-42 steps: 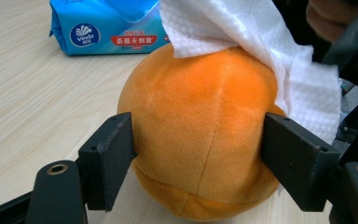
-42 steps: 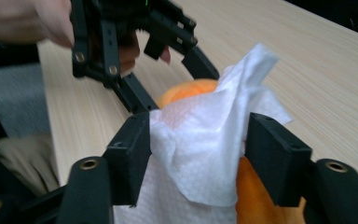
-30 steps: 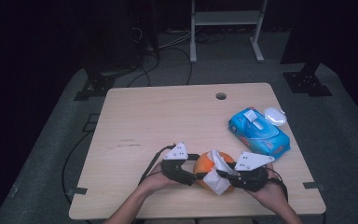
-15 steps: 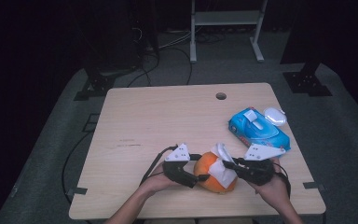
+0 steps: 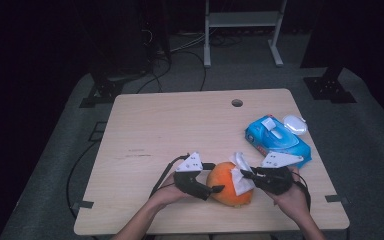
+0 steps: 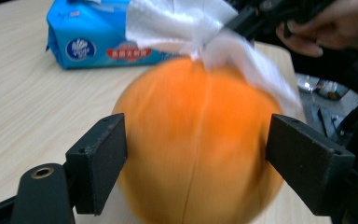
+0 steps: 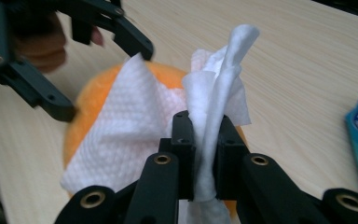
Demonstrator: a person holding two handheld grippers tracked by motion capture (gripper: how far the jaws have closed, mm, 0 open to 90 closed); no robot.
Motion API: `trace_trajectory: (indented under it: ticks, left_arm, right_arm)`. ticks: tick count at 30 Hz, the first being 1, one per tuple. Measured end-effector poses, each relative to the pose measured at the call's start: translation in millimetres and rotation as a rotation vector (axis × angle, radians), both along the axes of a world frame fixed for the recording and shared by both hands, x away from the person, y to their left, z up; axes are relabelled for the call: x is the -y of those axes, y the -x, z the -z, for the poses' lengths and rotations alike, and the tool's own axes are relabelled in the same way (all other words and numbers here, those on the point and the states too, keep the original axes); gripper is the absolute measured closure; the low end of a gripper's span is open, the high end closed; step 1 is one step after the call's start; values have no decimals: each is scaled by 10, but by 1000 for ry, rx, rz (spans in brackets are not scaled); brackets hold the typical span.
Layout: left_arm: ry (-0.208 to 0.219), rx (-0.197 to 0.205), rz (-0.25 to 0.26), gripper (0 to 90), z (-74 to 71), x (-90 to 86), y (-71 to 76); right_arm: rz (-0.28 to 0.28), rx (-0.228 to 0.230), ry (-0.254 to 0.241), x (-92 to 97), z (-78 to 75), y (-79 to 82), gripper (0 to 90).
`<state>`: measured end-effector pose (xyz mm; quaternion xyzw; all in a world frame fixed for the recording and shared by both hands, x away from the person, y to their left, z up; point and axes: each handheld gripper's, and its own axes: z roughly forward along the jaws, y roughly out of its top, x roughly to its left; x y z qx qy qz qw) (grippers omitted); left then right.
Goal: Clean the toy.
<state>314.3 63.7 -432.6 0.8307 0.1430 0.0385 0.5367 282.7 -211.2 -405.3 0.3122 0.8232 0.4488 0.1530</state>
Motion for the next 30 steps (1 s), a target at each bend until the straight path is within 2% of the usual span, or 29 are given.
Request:
trace_trajectory:
  ticks: [4,5,9,10,12,14,15,18,21,23,24,26,28,30]
  left_arm:
    - [-7,8,-1,198,17,7,7]
    - [-20,10,2,211,26,-6,2]
    - [-50,9,-6,256,80,-49,-26]
    - [-50,-2,-10,256,99,-70,-41]
    - [-57,-12,-10,255,114,-101,-60]
    - [-63,-20,-6,248,107,-125,-64]
    - [-65,-23,-3,233,84,-131,-62]
    - [-39,5,8,209,3,-112,-24]
    - [-24,23,25,201,-11,-70,-1]
    - [-32,25,35,223,7,-61,2]
    - [-49,29,34,240,29,-61,2]
    - [-77,23,31,254,64,-91,-12]
    - [-76,-9,17,259,103,-140,-44]
    - [-74,-23,14,259,124,-173,-60]
  right_arm:
    - [-21,8,-2,-61,-16,28,806]
    - [-24,10,0,-71,-12,31,806]
    - [-27,-12,1,-24,29,5,805]
    - [-3,-20,19,39,58,-15,804]
    - [11,-22,24,67,68,-24,804]
    - [45,-35,23,136,82,-36,804]
    - [44,-37,14,144,80,-33,804]
    - [25,-19,4,83,54,-12,804]
    - [-6,-1,-20,-17,3,14,803]
    - [-28,13,-29,-80,-29,44,803]
    - [-43,17,-18,-124,-27,61,801]
    - [-46,18,-10,-130,-16,60,801]
    - [-37,6,-3,-100,35,41,799]
    - [-21,-8,-3,-38,75,16,799]
